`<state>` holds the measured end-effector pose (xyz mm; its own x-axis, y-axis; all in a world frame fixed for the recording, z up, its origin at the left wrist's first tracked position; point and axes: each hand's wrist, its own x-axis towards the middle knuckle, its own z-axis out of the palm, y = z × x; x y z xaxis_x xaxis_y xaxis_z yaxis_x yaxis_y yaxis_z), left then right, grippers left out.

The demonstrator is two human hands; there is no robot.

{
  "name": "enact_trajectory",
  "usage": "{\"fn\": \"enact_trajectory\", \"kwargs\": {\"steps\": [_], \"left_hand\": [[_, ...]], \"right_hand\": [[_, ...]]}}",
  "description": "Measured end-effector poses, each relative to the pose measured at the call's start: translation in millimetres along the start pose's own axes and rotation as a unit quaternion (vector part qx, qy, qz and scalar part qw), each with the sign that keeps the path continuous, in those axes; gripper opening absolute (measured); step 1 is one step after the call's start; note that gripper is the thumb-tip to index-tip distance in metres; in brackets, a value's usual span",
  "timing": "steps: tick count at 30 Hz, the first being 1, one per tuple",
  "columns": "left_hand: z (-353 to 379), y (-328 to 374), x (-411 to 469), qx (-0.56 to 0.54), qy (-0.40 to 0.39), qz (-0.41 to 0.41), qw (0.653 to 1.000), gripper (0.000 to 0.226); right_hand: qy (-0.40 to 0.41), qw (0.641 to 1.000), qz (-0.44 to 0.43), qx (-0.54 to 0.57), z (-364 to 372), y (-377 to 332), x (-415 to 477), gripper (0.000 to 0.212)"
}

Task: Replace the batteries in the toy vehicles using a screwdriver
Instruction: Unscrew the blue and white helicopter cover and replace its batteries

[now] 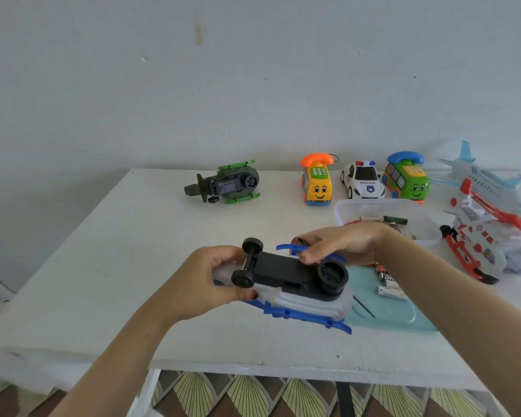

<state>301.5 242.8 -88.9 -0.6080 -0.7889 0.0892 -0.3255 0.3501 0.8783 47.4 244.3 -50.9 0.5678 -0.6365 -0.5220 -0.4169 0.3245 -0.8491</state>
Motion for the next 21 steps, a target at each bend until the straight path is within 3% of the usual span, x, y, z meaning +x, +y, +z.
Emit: {"fn": "enact_trajectory", "kwargs": {"steps": [2,5,7,11,14,21], "left_hand": [[0.4,-9.8,-3.0,-0.001,0.046,0.016,0.999,0.036],[6.7,-23.3,-4.9,0.028,0.123,0.054,0.991,0.041],[16.9,-32.8,-5.1,0.068,0.176,0.109,0.976,0.049],[36.4,-64.7,-3.2,0.138,0.235,0.188,0.944,0.061],[46.9,-80.4,1.9,0.157,0.261,0.199,0.932,0.059],[55.1,-88.8,21.0,0.205,0.330,0.217,0.896,0.043]], "right_hand": [[0.089,0.996,-0.008,0.012,0.3,-2.0,-0.8,0.039],[0.254,0.963,-0.020,-0.086,-0.8,-7.5,2.3,0.023],[0.355,0.919,-0.051,-0.164,0.8,-10.7,5.5,0.012],[0.512,0.797,-0.223,-0.231,5.5,-13.4,8.9,0.006],[0.565,0.744,-0.285,-0.212,9.4,-14.7,3.3,0.017],[0.570,0.709,-0.409,-0.071,35.5,-23.4,-6.1,0.030]]}}
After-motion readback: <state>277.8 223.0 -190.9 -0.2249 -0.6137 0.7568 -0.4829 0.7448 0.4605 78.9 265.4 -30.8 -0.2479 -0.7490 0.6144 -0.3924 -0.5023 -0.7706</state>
